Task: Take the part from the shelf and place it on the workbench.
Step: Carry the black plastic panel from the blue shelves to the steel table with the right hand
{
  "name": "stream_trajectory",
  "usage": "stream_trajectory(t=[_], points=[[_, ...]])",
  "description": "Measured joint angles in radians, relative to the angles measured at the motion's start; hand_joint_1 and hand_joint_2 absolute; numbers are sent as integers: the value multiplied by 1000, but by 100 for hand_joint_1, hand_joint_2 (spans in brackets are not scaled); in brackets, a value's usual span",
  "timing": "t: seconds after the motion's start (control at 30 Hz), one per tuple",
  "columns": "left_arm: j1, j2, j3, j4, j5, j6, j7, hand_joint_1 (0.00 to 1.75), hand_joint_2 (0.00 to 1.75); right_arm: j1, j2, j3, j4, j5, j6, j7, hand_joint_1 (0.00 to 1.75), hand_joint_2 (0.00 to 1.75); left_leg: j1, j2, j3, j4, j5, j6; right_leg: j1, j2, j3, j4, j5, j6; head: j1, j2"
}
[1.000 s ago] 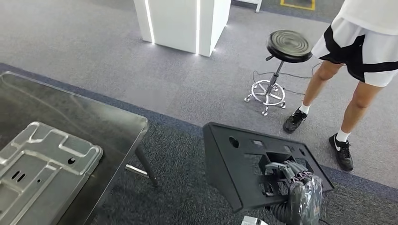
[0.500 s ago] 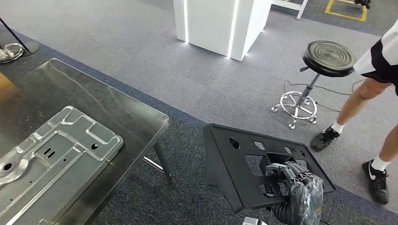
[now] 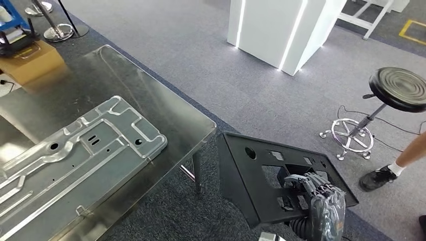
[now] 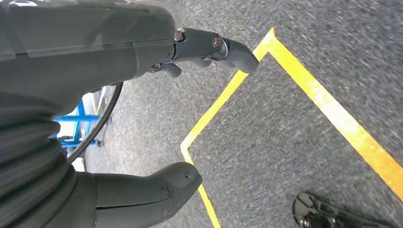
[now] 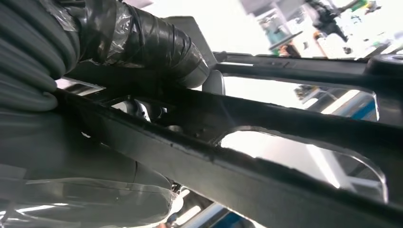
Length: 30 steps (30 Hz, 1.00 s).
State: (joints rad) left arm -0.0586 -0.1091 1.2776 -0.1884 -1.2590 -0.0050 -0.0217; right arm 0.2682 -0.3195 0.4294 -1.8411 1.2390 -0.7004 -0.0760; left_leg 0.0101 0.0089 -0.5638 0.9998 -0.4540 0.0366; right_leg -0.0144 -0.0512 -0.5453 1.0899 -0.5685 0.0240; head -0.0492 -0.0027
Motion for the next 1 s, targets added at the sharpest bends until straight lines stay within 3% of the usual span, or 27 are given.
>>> stream_trajectory(t=[0.03, 0.07, 0.1, 0.13, 0.17, 0.2, 0.27, 0.33, 0.4, 0.43, 0.47, 0.53, 0.57, 0.63, 0.67, 0.7, 0.77, 0.83, 0.9, 0.93, 1.0], points=[[-2, 0, 0, 0, 0, 0, 0, 0, 175, 1, 0, 0, 0, 0, 0, 0, 175, 175, -1, -10, -1, 0, 1, 4, -1, 27, -31, 64, -33, 1, 0, 0], [-3, 0, 0, 0, 0, 0, 0, 0, 175, 2, 0, -1, 1, 0, 0, 0, 175, 175, -2, -22, -2, 0, 1, 6, -1, 40, -67, 133, -62, 1, 0, 0], [-4, 0, 0, 0, 0, 0, 0, 0, 175, 4, 0, -1, 1, 0, 0, 1, 175, 175, -3, -35, -2, 1, 1, 7, -1, 45, -96, 186, -77, 2, 0, 0], [-4, 0, 0, 0, -1, 0, 0, 0, 175, 4, 0, -1, 1, -1, 0, 1, 175, 175, -5, -49, -2, 3, 1, 8, -1, 47, -112, 208, -71, 1, 0, 0], [-3, 0, 0, 0, -1, 0, 0, 0, 175, 4, 0, -1, 1, -1, 1, 2, 175, 175, -6, -64, -1, 5, 1, 7, -1, 50, -107, 186, -44, -1, 0, 0], [-3, 0, 0, 0, -2, 0, 0, 0, 175, 4, 0, -2, 1, -2, 1, 2, 175, 175, -6, -78, 0, 7, 0, 6, -1, 58, -84, 130, -3, -5, 0, 0], [-4, -1, 0, 0, -4, 0, 0, 0, 175, 5, 0, -4, 1, -3, 2, 3, 175, 175, -6, -106, -4, 14, -2, 2, -2, 111, -30, -1, 60, -14, 0, 0], [-4, -2, 0, 0, -5, 0, 0, 0, 175, 6, 0, -5, 1, -3, 3, 3, 175, 175, -2, -130, -14, 18, -1, -9, -1, 145, -10, -56, 72, -19, 0, 0], [-1, -2, 0, 0, -5, 0, 0, 0, 175, 5, 0, -7, 0, -3, 3, 3, 175, 175, 2, -152, -23, 16, 3, -24, -1, 123, -9, -64, 76, -24, 0, 0], [1, -2, 0, 0, -5, 0, 0, 0, 175, 3, 0, -7, 0, -3, 3, 3, 175, 175, 0, -144, -26, 19, 0, -30, -2, 110, -5, -72, 79, -30, 0, 0], [1, -2, -1, 0, -5, 0, 0, 0, 175, 2, 0, -7, 0, -3, 3, 3, 175, 175, -1, -122, -35, 37, -12, -34, -5, 95, 0, -80, 82, -36, -1, 0], [-2, -3, -1, 0, -6, -1, 0, 0, 175, 3, 1, -7, -1, -3, 4, 3, 175, 175, -3, -54, -80, 132, -68, -39, -4, 61, 5, -89, 84, -45, -2, 0], [-4, -2, -1, 0, -7, -1, 0, 0, 175, 4, 1, -7, -1, -3, 5, 3, 175, 175, 0, -34, -113, 199, -101, -43, -3, 45, 5, -88, 83, -48, -3, 0], [-4, -2, -1, 0, -10, -1, 0, 0, 175, 5, 1, -7, 0, -3, 7, 3, 175, 175, 3, -19, -154, 285, -126, -50, -1, 14, 6, -87, 80, -47, -3, 0], [-2, -2, -1, 0, -11, -1, 0, 0, 175, 5, 1, -7, 0, -3, 8, 3, 175, 175, 5, -14, -147, 274, -110, -53, -1, 0, 7, -86, 78, -46, -3, 0], [-1, -2, -1, 0, -11, -1, 0, 0, 175, 5, 1, -7, 0, -3, 8, 3, 175, 175, 7, -6, -119, 225, -80, -54, -1, -14, 9, -85, 75, -43, -3, 0], [-1, 0, -1, 0, -12, -1, 0, 0, 175, 4, 1, -7, 0, -3, 9, 3, 175, 175, 5, 37, -42, 86, -23, -49, 2, -39, 16, -81, 67, -34, -3, 0], [-2, 1, -1, 0, -13, -1, -1, 0, 175, 4, 1, -7, 0, -3, 10, 4, 175, 175, -2, 63, -6, 19, -8, -36, 7, -59, 22, -78, 60, -24, -2, 0], [-1, 1, -1, 0, -14, -1, -1, 0, 175, 3, 1, -8, 0, -3, 13, 5, 175, 175, -5, 45, -9, 14, -8, -23, 8, -76, 27, -79, 58, -15, -2, 0], [0, 1, -1, 0, -14, -1, 0, 0, 175, 2, 1, -8, 0, -3, 14, 6, 175, 175, -3, 34, -8, 10, -5, -18, 5, -68, 30, -76, 53, -9, -1, 0], [0, 0, -1, 0, -15, -1, 0, 0, 175, 2, 0, -11, -1, -3, 16, 6, 175, 175, 2, 13, -3, 3, 0, -5, 0, -16, 15, -31, 18, 0, -1, 0]])
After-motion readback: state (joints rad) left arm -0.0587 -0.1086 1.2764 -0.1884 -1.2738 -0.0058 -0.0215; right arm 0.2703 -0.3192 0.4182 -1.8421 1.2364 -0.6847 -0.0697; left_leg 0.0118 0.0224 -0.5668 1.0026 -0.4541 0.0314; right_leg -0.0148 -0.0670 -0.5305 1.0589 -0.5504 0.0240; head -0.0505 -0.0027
